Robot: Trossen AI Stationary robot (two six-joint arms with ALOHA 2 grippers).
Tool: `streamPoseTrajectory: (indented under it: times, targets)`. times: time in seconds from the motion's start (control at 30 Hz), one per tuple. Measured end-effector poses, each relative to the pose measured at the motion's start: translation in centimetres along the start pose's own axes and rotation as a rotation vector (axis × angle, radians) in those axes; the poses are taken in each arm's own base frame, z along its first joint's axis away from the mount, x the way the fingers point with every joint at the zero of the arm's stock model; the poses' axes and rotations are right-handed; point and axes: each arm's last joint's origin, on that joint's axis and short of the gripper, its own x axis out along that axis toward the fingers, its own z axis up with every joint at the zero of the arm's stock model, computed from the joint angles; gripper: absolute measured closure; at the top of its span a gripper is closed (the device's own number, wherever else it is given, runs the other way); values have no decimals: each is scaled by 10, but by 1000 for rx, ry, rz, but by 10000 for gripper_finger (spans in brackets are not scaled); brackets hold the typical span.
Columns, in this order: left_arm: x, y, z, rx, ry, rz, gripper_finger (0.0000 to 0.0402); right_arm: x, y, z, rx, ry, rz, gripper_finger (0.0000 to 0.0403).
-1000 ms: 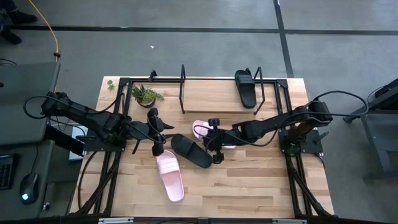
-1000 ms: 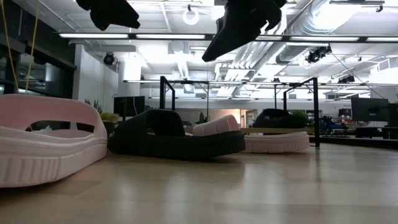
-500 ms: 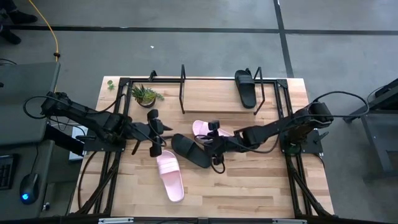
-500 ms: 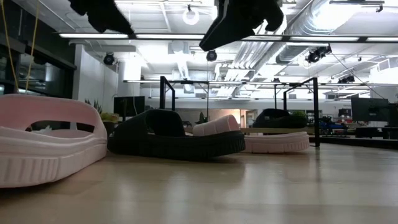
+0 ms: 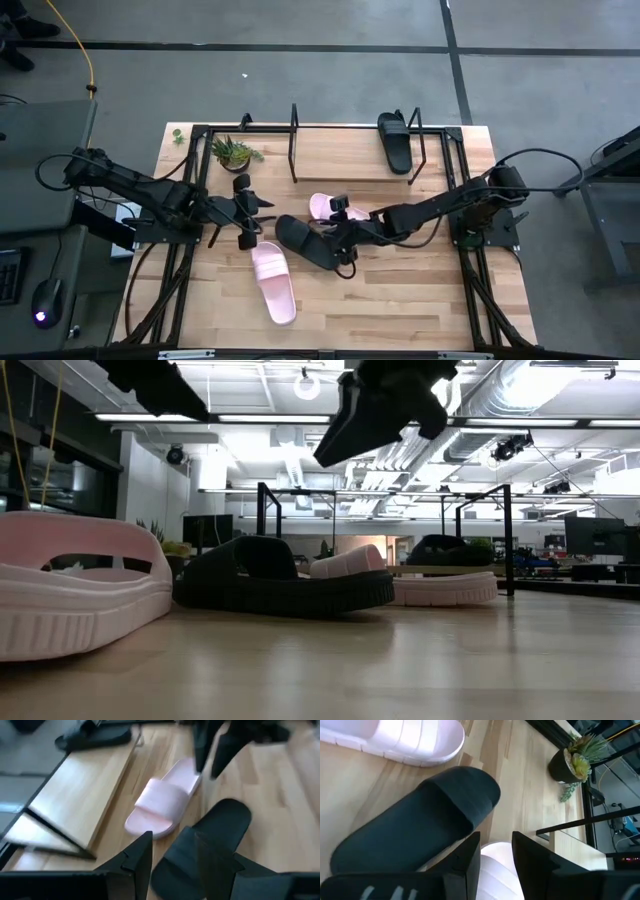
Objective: Pick and place slides into the shelf
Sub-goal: Put the black slide on the shelf
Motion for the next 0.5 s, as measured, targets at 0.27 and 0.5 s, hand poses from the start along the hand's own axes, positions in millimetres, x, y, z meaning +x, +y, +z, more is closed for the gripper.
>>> streamPoseTrajectory:
  times: [0.27,0.5]
  targets:
    - [-24,6,-14,-1,-288,-301,273,7,-6,2,-18,-35,-25,299]
    - [-35,12,-32,-11,-424,-400,273,18,1,5,-134,-67,-19,299]
